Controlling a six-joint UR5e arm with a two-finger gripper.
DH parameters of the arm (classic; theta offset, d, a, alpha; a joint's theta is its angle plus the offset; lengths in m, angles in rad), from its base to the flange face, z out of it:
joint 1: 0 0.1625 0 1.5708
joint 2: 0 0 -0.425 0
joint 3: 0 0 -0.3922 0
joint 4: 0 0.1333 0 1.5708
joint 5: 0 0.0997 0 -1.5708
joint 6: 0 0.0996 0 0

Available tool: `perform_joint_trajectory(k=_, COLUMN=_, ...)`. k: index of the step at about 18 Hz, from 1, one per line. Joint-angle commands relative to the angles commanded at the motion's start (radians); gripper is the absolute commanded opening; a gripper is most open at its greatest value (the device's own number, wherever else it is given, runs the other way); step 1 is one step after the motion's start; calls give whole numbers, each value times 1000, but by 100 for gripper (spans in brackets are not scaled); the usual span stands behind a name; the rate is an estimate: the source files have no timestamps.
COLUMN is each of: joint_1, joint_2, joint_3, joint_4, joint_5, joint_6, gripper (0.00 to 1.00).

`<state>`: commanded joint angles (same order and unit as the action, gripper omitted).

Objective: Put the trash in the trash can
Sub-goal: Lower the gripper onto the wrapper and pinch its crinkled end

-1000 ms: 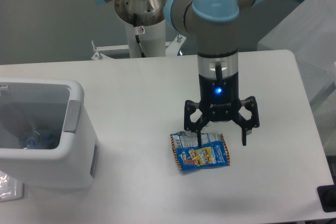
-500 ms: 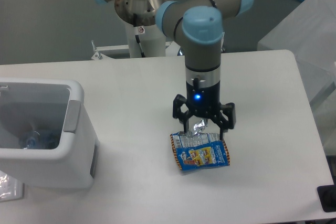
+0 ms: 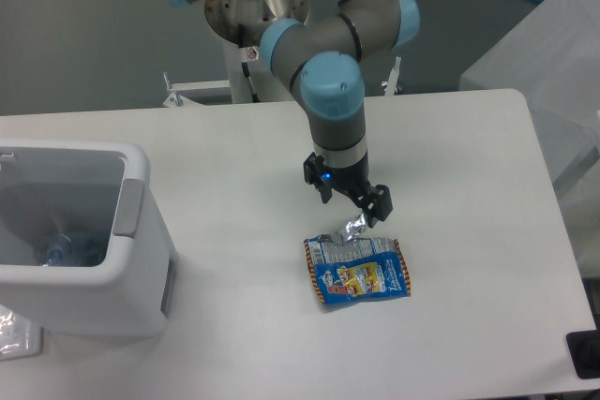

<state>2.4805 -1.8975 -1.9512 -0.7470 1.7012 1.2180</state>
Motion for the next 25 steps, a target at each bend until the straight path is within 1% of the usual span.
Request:
perform_joint_trajectory(k=10, joint_1=-2, joint_2=-43, joint_3=6, joint_4=5, joint_5=0, joint_6=-9, gripper=98)
perform_joint_trajectory(k=12, joint_1=-2, joint_2=-54, joint_3=11, joint_4=6, joint_5=2, joint_6=-12, gripper=96)
perform_joint_trajectory(k=14, joint_1=-2, joint_2=-63, joint_3=11, joint_4=8, joint_5=3, joint_6=-14, gripper=90)
perform_joint_trajectory(k=17, joint_1=-11, joint_2=-68, joint_3=14, joint_4=9, joint_5=3, joint_6=-28, gripper=89)
perform_joint_trajectory(k=18, joint_1=-14, joint_2=-68, joint_3=17, joint_4=9, joint_5=3, joint_6=-32, gripper=86)
perform_joint_trajectory(k=19, joint_1=-14, joint_2=-69, joint_3=18, joint_4=9, joint_5=3, joint_6=-32, gripper=81)
perform_joint_trajectory(k=20, joint_1=-14, joint_2=-69, joint_3=18, joint_4=11, joint_5=3, joint_6=-34, gripper=72)
perform_joint_trajectory(k=24, joint_1=-15, joint_2=-69, joint_3=28, joint_4=9, joint_5=2, joint_6=-84, gripper=30)
perform_joint_trajectory(k=25, joint_1=-15, joint_2=-72, joint_3=29, joint_4=9, joint_5=0, joint_6=-87, gripper=22)
